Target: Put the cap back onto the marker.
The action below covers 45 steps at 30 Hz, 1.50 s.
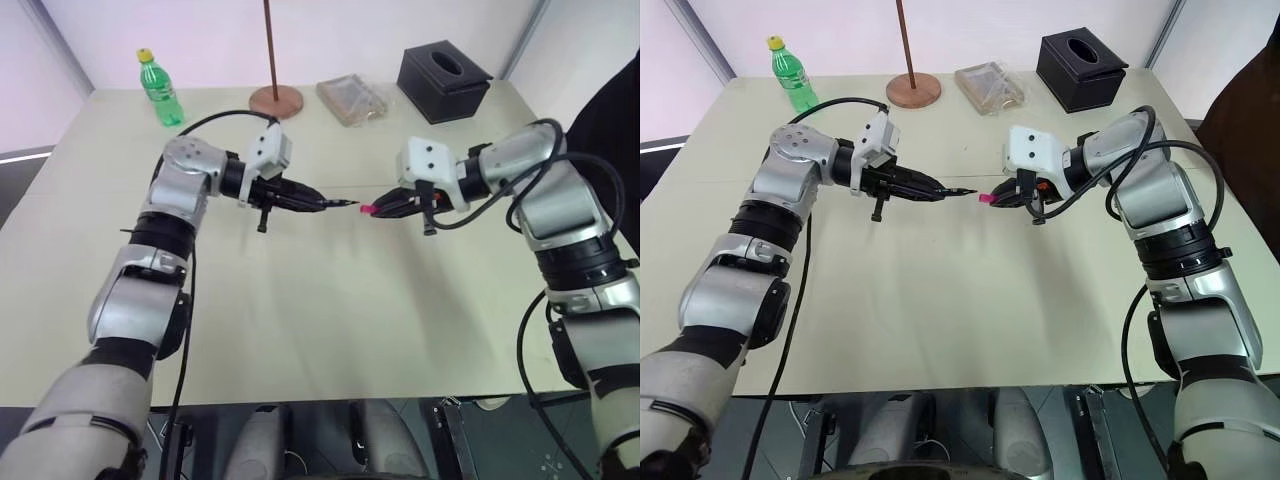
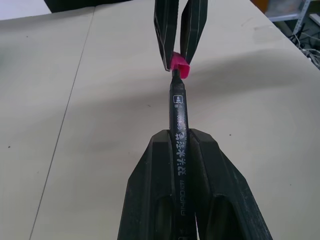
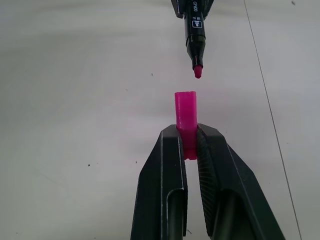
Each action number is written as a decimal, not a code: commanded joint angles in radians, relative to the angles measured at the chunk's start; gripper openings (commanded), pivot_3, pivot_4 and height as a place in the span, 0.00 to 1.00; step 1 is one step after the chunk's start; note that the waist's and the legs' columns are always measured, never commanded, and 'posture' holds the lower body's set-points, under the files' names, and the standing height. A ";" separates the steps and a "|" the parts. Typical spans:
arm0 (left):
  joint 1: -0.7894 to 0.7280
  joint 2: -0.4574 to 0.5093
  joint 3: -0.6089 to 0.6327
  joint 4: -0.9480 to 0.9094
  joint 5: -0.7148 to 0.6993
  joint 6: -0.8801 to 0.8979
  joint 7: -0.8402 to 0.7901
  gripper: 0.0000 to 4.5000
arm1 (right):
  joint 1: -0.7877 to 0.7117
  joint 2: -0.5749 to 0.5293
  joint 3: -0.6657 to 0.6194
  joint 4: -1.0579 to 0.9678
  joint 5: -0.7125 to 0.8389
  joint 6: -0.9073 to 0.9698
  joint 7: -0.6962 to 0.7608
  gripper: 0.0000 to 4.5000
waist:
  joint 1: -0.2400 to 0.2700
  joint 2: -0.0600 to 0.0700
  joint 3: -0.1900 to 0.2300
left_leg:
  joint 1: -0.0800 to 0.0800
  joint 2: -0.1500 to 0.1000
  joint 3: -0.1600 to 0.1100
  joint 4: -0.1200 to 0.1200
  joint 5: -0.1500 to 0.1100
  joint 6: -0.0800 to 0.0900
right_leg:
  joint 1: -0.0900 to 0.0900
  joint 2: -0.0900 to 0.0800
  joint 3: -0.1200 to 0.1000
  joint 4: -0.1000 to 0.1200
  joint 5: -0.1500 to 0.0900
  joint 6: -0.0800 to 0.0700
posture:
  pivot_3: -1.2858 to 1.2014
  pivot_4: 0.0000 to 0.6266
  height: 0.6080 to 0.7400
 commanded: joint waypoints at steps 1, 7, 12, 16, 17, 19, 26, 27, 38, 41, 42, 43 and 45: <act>-0.003 0.004 0.017 -0.039 -0.004 0.001 -0.003 0.00 | -0.033 -0.003 -0.012 -0.009 0.012 -0.012 -0.005 0.01 | 0.000 0.000 0.000 | 0.000 0.000 0.000 0.000 0.000 0.000 | 0.000 0.000 0.000 0.000 0.000 0.000 | 0.52 0.24 1.00; 0.002 0.004 0.014 -0.041 0.000 -0.002 -0.005 0.00 | -0.037 -0.004 -0.012 -0.005 0.011 -0.014 -0.009 0.01 | 0.000 0.000 0.000 | 0.000 0.000 0.000 0.000 0.000 0.000 | 0.000 0.000 0.000 0.000 0.000 0.000 | 0.52 0.24 1.00; 0.003 0.004 0.013 -0.042 0.000 -0.003 -0.004 0.00 | -0.038 -0.002 -0.014 -0.017 0.016 -0.005 -0.009 0.01 | 0.000 0.000 0.000 | 0.000 0.000 0.000 0.000 0.000 0.000 | 0.000 0.000 0.000 0.000 0.000 0.000 | 0.52 0.24 1.00; 0.003 0.002 0.011 -0.037 0.005 -0.010 -0.002 0.00 | -0.041 -0.001 -0.016 -0.027 0.022 0.005 -0.008 0.01 | 0.000 0.000 0.000 | 0.000 0.000 0.000 0.000 0.000 0.000 | 0.000 0.000 0.000 0.000 0.000 0.000 | 0.52 0.24 1.00; 0.002 0.000 0.010 -0.035 0.006 -0.011 0.000 0.00 | -0.041 -0.001 -0.017 -0.031 0.024 0.009 -0.008 0.01 | 0.000 0.000 0.000 | 0.000 0.000 0.000 0.000 0.000 0.000 | 0.000 0.000 0.000 0.000 0.000 0.000 | 0.52 0.24 1.00; 0.001 -0.004 0.009 -0.031 0.008 -0.016 0.001 0.00 | -0.041 0.000 -0.017 -0.038 0.026 0.014 -0.007 0.01 | 0.000 0.000 0.000 | 0.000 0.000 0.000 0.000 0.000 0.000 | 0.000 0.000 0.000 0.000 0.000 0.000 | 0.52 0.24 1.00; -0.005 -0.016 0.010 -0.019 0.017 -0.026 0.003 0.00 | -0.040 -0.004 -0.018 -0.066 0.038 0.034 -0.010 0.01 | 0.000 0.000 0.000 | 0.000 0.000 0.000 0.000 0.000 0.000 | 0.000 0.000 0.000 0.000 0.000 0.000 | 0.52 0.24 1.00; -0.006 -0.019 0.010 -0.016 0.018 -0.028 0.004 0.00 | -0.039 -0.004 -0.018 -0.071 0.040 0.037 -0.011 0.01 | 0.000 0.000 0.000 | 0.000 0.000 0.000 0.000 0.000 0.000 | 0.000 0.000 0.000 0.000 0.000 0.000 | 0.52 0.24 1.00; -0.041 -0.059 -0.001 -0.016 0.040 -0.019 0.050 0.00 | -0.045 0.000 0.005 -0.080 0.026 0.049 -0.014 0.01 | 0.001 0.000 0.000 | 0.000 0.000 0.000 0.000 0.000 0.000 | 0.000 0.000 0.000 0.000 0.000 0.000 | 0.52 0.24 1.00; -0.051 -0.066 -0.022 -0.019 0.078 -0.057 0.065 0.00 | -0.054 0.016 0.031 -0.045 -0.001 0.042 -0.025 0.01 | 0.000 0.000 0.000 | 0.000 0.000 0.000 0.000 0.000 0.000 | 0.000 0.000 0.000 0.000 0.000 0.000 | 0.52 0.24 1.00; -0.049 -0.064 -0.035 -0.020 0.101 -0.086 0.069 0.00 | -0.059 0.022 0.040 -0.030 -0.011 0.040 -0.027 0.01 | 0.000 0.000 0.000 | 0.000 0.000 0.000 0.000 0.000 0.000 | 0.000 0.000 0.000 0.000 0.000 0.000 | 0.52 0.24 1.00; -0.048 -0.063 -0.043 -0.020 0.116 -0.107 0.071 0.00 | -0.062 0.026 0.046 -0.019 -0.017 0.038 -0.028 0.01 | 0.000 0.000 0.000 | 0.000 0.000 0.000 0.000 0.000 0.000 | 0.000 0.000 0.000 0.000 0.000 0.000 | 0.52 0.24 1.00; -0.045 -0.062 -0.052 -0.020 0.133 -0.127 0.071 0.00 | -0.071 0.032 0.055 0.000 -0.027 0.034 -0.025 0.01 | 0.000 0.000 0.000 | 0.000 0.000 0.000 0.000 0.000 0.000 | 0.000 0.000 0.000 0.000 0.000 0.000 | 0.52 0.24 1.00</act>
